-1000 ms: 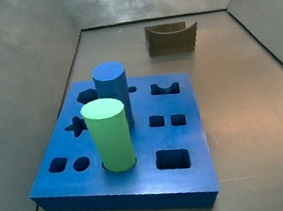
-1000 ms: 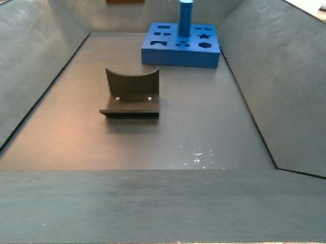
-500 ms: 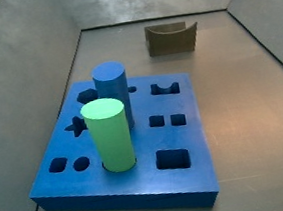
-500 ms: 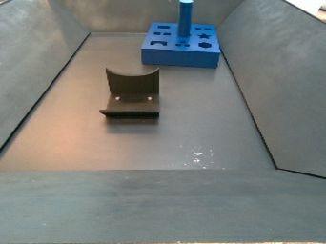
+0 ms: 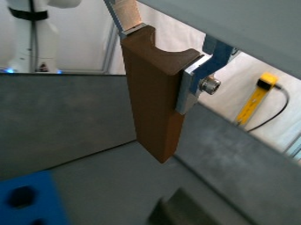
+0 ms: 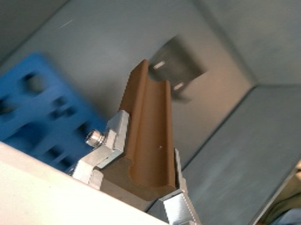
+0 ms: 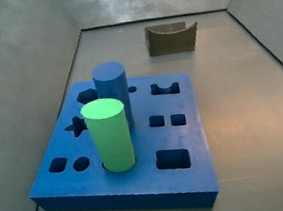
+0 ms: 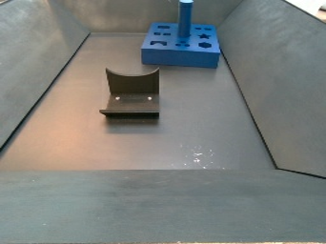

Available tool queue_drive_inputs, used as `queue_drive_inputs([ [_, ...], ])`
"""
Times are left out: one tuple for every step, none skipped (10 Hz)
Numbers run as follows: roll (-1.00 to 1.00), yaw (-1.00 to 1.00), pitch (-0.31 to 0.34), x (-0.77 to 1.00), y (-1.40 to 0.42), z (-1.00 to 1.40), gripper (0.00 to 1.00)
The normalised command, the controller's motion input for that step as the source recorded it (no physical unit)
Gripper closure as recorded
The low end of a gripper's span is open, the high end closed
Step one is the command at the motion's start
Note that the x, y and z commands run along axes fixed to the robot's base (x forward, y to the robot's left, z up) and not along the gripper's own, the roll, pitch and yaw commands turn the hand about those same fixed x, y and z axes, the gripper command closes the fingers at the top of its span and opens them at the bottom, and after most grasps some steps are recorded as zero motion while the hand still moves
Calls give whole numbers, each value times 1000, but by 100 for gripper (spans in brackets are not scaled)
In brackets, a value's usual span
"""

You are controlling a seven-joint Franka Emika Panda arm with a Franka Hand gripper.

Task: Pick up the arch object. Move up. Place the arch object on the fixture. Regrasp the arch object. Move to above the board. Insert the arch object.
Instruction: Move to above the board, then insert the arch object.

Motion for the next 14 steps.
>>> queue_drive_inputs([
  [-1000,-144,-73,-688,-1000,-34,100],
  [-1000,-145,-73,-604,-829,-29,100],
  [-1000,-142,-87,-341,-332,0,100],
  [-1000,-138,-87,-259,-202,-7,100],
  [-1000,-128,-103,-178,-66,2,100],
  [-925,-116,-113,-159,-36,6,100],
  [-562,-51,-108,-126,23,1,100],
  [-434,-36,-103,-114,30,5,100],
  [-260,-19,-82,-84,24,4,100],
  [0,0,0,0,-34,0,100],
  [4,-177,81,754,-174,-134,100],
  [0,-131,31,877,-163,-229,100],
  [0,-34,7,1000,-114,-320,100],
  [0,0,13,1000,0,-420,100],
])
